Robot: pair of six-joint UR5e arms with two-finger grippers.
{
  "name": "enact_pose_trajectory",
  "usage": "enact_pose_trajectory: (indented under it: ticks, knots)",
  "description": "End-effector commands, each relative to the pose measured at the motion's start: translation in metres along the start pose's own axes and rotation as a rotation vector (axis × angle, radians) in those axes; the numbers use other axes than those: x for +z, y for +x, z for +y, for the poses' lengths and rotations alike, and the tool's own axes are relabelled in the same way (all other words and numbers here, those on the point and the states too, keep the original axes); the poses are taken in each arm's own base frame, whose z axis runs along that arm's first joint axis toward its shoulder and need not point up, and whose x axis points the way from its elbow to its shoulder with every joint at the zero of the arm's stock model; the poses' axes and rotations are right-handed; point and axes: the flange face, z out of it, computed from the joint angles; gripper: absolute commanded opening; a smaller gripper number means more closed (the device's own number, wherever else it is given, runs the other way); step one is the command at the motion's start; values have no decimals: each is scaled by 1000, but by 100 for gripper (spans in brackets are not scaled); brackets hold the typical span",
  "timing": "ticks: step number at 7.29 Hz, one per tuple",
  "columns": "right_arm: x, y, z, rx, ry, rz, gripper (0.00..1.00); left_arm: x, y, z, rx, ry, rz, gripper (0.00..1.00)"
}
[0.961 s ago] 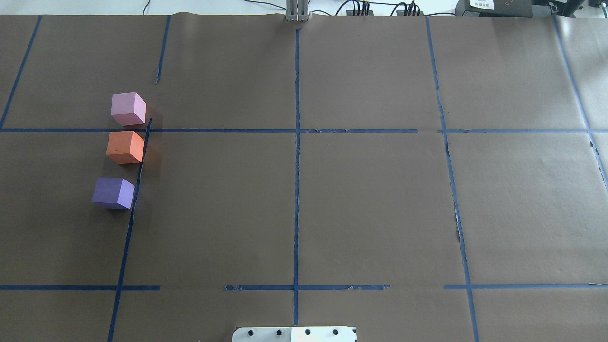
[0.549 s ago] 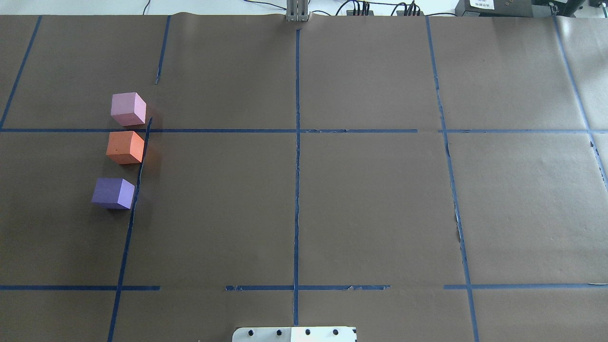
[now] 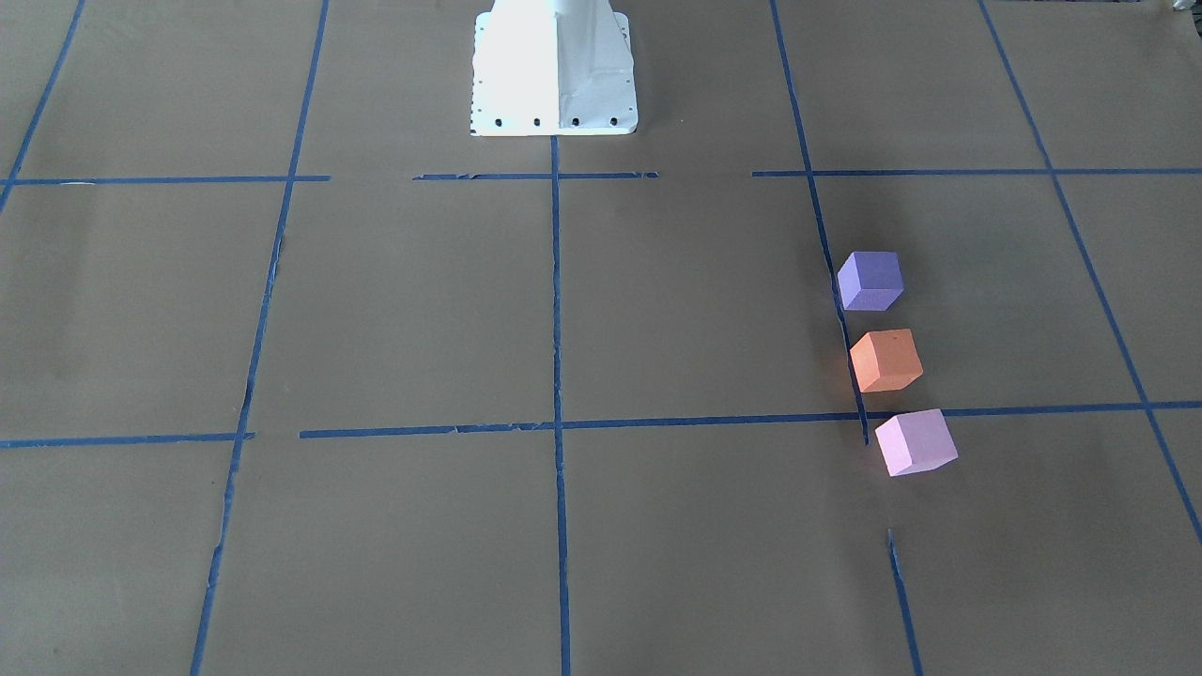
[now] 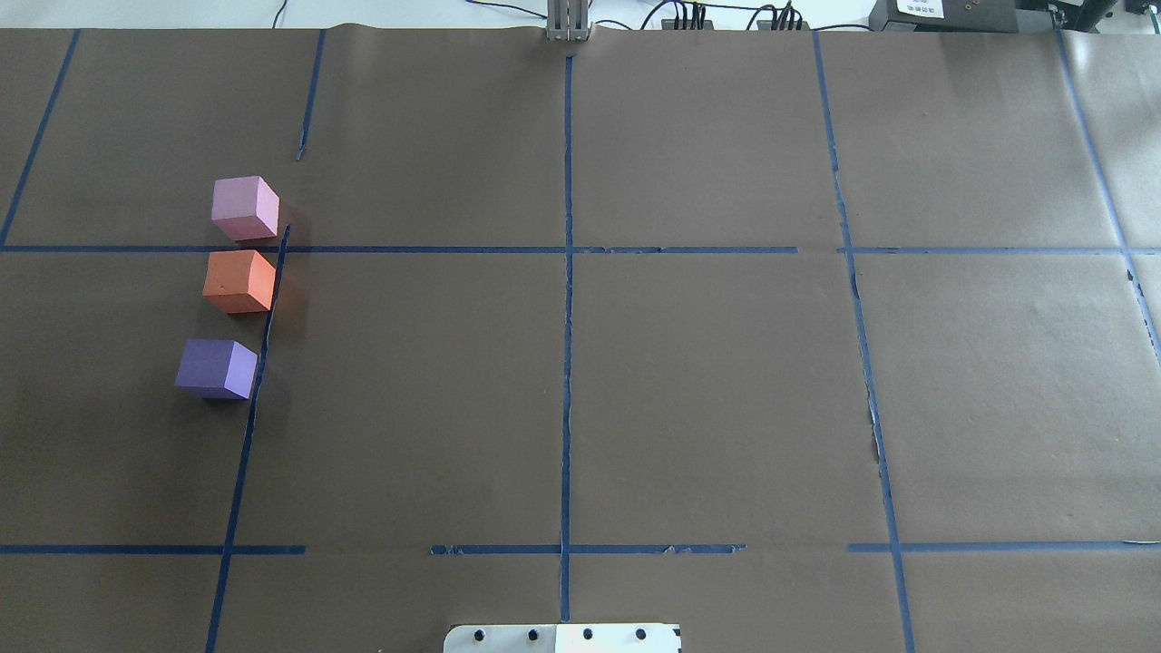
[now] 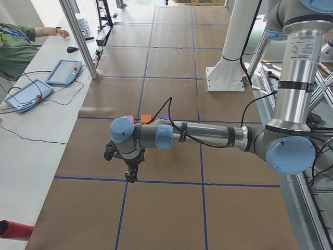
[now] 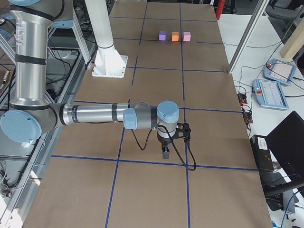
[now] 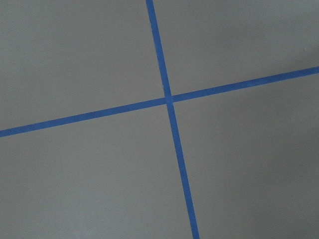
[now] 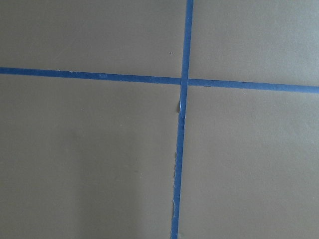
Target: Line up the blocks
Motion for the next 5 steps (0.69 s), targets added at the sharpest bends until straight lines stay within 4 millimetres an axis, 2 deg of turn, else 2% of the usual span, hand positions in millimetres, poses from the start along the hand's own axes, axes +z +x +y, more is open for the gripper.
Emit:
enact_pose_trajectory:
  ticks: [1, 5]
  knots:
    - [0, 0, 0, -1, 1, 0, 100, 2, -2, -2, 20, 19, -5, 100]
    - [0, 0, 0, 0, -1, 0, 100, 2, -3, 0, 24, 27, -5, 100]
